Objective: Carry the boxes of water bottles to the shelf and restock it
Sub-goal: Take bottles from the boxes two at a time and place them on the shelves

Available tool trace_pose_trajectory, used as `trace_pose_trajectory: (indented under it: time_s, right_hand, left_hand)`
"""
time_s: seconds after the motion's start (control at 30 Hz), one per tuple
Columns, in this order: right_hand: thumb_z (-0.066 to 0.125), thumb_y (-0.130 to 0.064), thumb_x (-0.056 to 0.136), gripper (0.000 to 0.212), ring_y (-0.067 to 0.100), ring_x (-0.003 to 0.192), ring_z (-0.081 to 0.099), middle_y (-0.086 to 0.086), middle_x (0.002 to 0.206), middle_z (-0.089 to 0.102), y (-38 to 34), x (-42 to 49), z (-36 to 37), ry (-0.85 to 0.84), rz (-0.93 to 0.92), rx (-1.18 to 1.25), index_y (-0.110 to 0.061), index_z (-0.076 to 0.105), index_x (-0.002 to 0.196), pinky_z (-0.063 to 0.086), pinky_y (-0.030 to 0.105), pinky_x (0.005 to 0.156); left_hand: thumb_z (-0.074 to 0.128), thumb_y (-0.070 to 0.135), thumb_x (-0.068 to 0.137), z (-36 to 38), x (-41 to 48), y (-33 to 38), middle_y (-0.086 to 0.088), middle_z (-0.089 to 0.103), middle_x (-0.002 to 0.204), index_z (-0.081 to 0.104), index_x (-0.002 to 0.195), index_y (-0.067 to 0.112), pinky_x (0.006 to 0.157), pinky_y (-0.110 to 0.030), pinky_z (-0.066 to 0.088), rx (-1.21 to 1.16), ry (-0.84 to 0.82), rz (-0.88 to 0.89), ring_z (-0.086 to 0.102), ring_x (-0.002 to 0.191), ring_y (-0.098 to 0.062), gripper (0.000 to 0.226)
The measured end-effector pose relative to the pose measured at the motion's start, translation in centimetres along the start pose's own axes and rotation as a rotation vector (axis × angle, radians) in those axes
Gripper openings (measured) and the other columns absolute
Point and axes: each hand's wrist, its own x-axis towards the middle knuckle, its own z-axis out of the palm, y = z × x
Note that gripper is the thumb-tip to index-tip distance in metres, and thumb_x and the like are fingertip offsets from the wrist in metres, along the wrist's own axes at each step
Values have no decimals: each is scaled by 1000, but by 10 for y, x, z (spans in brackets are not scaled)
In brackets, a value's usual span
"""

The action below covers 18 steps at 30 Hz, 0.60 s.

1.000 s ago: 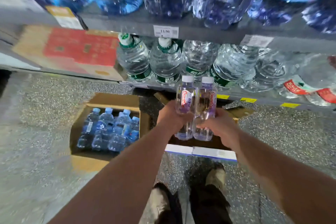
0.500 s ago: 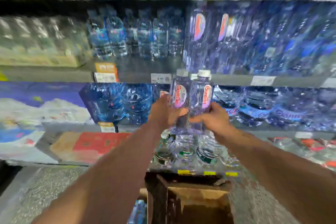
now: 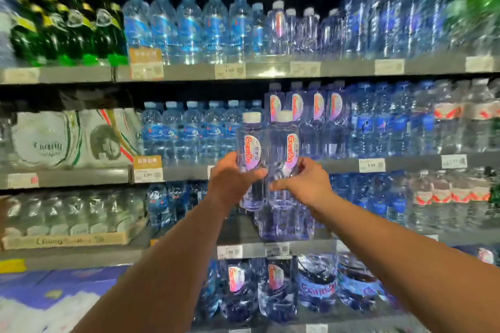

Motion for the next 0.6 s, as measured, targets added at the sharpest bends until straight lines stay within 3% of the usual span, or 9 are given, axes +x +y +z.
trace_pose_trajectory:
  time_s: [0.13,0.2,0.3,0.43,0.53,0.6]
  right_hand:
    - [88,-24,59,52,26,77,52,6,87,57,-36,18,-20,21,-79,-19,-6,53,93,43,36,65]
    - [88,-26,58,61,24,83,52,7,97,57,-52,27,-29,45,-113,-19,-5,54,104,42,33,67]
    - [89,-26,57,55,21,79,48,5,88,53,-70,44,-43,63,-161,-28,-10,51,93,37,30,60]
    - [89,-23,57,47,21,74,52,8,86,60,-84,72,-63,70,-229,0,-10,55,86,43,32,63]
    - [89,-23,59,41,18,70,54,2,78,60,-95,98,-82,93,-270,5,-12,58,83,47,33,67]
    - [89,-24,60,37,13,61,49,-4,67,54,-101,119,-97,94,-309,16,-16,54,71,41,28,56]
  left_hand:
    - [79,16,75,-7,16,46,10,66,90,60,107,19,83,-26,49,-87,32,73,62,83,-9,38]
    - [79,13,75,-10,26,61,10,68,90,61,104,18,87,-30,52,-108,42,112,66,86,-10,35]
    - [81,21,71,-9,44,79,7,71,99,63,102,19,92,-36,52,-87,60,152,68,94,-14,36]
    - [79,19,75,1,67,104,21,65,87,59,91,34,81,-22,48,-88,69,231,63,85,1,30]
    - [79,20,75,15,91,120,18,64,87,61,95,29,79,-20,47,-67,98,255,61,82,2,28]
    - [80,23,74,26,109,135,14,64,86,62,100,24,75,-19,47,-41,138,276,61,80,-2,31]
